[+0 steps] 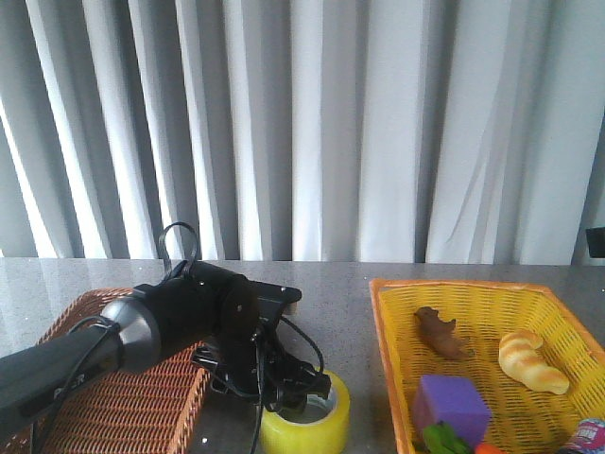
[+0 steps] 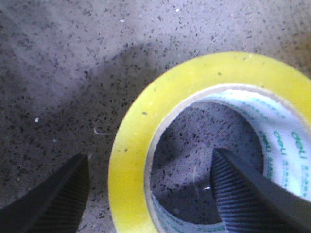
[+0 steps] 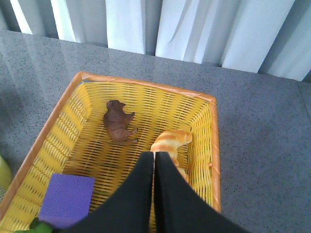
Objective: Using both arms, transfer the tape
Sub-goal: 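Reach the left gripper down and grasp the tape roll's rim, then lift the tape roll with the left gripper over the brown basket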
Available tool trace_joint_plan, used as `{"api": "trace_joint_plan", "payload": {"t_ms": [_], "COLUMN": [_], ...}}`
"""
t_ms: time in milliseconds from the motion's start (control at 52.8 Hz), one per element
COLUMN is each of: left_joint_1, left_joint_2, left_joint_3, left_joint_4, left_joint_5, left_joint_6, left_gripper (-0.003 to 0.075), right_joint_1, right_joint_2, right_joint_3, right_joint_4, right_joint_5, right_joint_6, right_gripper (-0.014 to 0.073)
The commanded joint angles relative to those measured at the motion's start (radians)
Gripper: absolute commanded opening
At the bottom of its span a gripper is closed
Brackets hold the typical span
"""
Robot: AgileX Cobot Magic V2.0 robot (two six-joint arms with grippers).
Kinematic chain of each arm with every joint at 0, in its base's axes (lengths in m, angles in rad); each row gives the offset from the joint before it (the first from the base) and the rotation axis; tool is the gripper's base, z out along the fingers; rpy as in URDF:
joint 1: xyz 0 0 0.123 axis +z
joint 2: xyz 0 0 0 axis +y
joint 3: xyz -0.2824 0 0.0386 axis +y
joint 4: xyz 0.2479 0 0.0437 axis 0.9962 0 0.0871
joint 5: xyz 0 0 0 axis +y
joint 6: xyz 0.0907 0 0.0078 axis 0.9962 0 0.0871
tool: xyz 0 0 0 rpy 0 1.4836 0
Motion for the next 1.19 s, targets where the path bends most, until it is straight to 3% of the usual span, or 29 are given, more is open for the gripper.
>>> {"api": "trace_joint_plan", "payload": {"t_ms": [0, 360, 492, 833, 1173], "left_joint_1": [-0.001, -0.001, -0.001, -0.001, -0.001], "left_joint_2": [-0.057, -0.051, -0.049, -0.049, -0.049], "left_joint_3": [-0.045, -0.048, -0.048, -0.099, -0.484], "left_joint_4": [-0.003, -0.002, -0.002, -0.004, -0.012], "left_joint_5": [-0.012, 0.002, 0.006, 0.023, 0.193], "left_joint_6": [-0.034, -0.036, -0.036, -0.036, -0.036], "left_gripper": [0.0447, 0.0121, 0.0044, 0.0014, 0.0015], "right_joint_1": [-0.004, -0.004, -0.004, -0.004, -0.004], "right_joint_2": [-0.021, -0.021, -0.021, -0.021, -0.021], "right_joint_3": [-0.024, -0.024, -0.024, -0.024, -0.024], "right_joint_4": [-0.001, -0.001, -0.001, -0.001, -0.001], "right_joint_5": [-0.073, -0.072, -0.072, -0.072, -0.072], "right_joint_6": [-0.003, -0.003, -0.003, -0.003, -0.003], "right_gripper": [-0.0005, -0.0005, -0.0005, -0.0005, -0.0005]}}
